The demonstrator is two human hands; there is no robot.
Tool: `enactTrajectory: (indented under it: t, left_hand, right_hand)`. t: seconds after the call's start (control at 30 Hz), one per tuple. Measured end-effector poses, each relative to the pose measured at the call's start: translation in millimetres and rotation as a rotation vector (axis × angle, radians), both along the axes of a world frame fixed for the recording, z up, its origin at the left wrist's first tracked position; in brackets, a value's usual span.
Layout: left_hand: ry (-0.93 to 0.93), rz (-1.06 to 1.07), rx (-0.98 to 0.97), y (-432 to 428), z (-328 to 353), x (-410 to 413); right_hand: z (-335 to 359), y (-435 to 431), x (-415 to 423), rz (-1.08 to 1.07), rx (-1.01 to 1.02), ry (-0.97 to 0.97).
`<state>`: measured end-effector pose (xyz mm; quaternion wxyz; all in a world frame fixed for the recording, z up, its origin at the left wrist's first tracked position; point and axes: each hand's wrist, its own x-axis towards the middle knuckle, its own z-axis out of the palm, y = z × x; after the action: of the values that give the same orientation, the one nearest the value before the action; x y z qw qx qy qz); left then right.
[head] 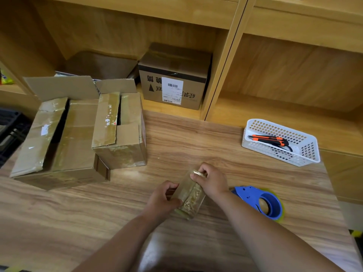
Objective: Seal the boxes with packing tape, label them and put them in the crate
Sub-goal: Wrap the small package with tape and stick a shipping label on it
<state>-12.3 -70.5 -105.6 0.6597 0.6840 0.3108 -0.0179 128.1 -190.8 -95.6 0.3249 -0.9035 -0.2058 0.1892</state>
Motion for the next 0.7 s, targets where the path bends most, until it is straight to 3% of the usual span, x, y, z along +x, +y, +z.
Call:
enactTrajectory:
  t: [0.27, 0.37, 0.47, 0.53, 0.63, 0.7]
  left_hand:
    - [-0.012, -0.010, -0.040, 2, -3, -1]
    - [0.007, -0.037, -0.050, 6, -3, -2]
    - [0.009, -0.055, -0.048, 9, -5, -3]
    - [0.014, -0.060, -0.045, 9, -7, -3]
    - [0.015, -0.072, -0.057, 10, -6, -3]
    - [0.011, -0.090, -0.076, 11, -4, -3]
  right_hand:
    - [-6, 0, 3, -0.028, -0.009, 0.030]
    - [1, -4, -7, 0.112, -0.132, -0.082]
    - [5, -12, -15, 0.233, -0.262, -0.073]
    - [2, -19, -15, 0.220, -0.177, 0.005]
    - [-5, -25, -11, 0.026, 0.129, 0.152]
    - [-5, -24, -9, -0.040, 0.169, 0.150]
